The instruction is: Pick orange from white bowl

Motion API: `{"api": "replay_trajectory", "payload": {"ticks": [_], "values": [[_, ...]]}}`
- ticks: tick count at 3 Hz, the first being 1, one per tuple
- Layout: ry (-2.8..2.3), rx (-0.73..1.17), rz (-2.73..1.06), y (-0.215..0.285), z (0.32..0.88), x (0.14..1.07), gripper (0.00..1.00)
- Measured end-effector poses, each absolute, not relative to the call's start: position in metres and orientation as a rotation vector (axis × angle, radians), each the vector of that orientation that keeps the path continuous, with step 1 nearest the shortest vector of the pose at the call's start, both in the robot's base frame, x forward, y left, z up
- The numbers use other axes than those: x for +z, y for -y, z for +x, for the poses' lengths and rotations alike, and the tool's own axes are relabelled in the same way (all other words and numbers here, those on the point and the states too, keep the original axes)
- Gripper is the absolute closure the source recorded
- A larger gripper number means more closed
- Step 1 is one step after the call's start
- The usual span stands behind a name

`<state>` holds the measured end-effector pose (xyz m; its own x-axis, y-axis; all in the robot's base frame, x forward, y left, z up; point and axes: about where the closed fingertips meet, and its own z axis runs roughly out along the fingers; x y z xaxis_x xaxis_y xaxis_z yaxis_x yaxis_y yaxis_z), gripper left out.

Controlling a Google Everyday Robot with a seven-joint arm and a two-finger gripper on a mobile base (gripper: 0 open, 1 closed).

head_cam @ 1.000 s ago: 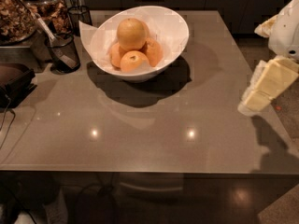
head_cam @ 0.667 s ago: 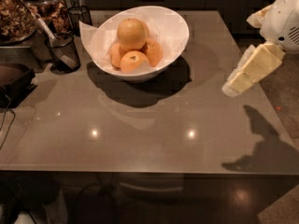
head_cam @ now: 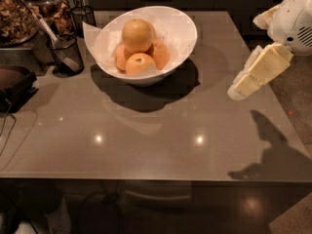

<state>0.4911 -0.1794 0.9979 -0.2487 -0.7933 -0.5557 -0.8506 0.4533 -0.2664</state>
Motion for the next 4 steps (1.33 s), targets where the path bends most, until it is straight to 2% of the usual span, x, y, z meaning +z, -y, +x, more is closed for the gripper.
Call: {"api": "replay_trajectory", "payload": {"ticks": [1, 3, 4], "values": [[-2.039, 0.122, -1.301, 0.166, 0.505, 0.995, 0.0], [-1.894, 0.217, -1.261, 0.108, 0.573, 1.0, 0.0], [-1.891, 0.219, -1.261, 0.107, 0.574, 1.0, 0.0]]}}
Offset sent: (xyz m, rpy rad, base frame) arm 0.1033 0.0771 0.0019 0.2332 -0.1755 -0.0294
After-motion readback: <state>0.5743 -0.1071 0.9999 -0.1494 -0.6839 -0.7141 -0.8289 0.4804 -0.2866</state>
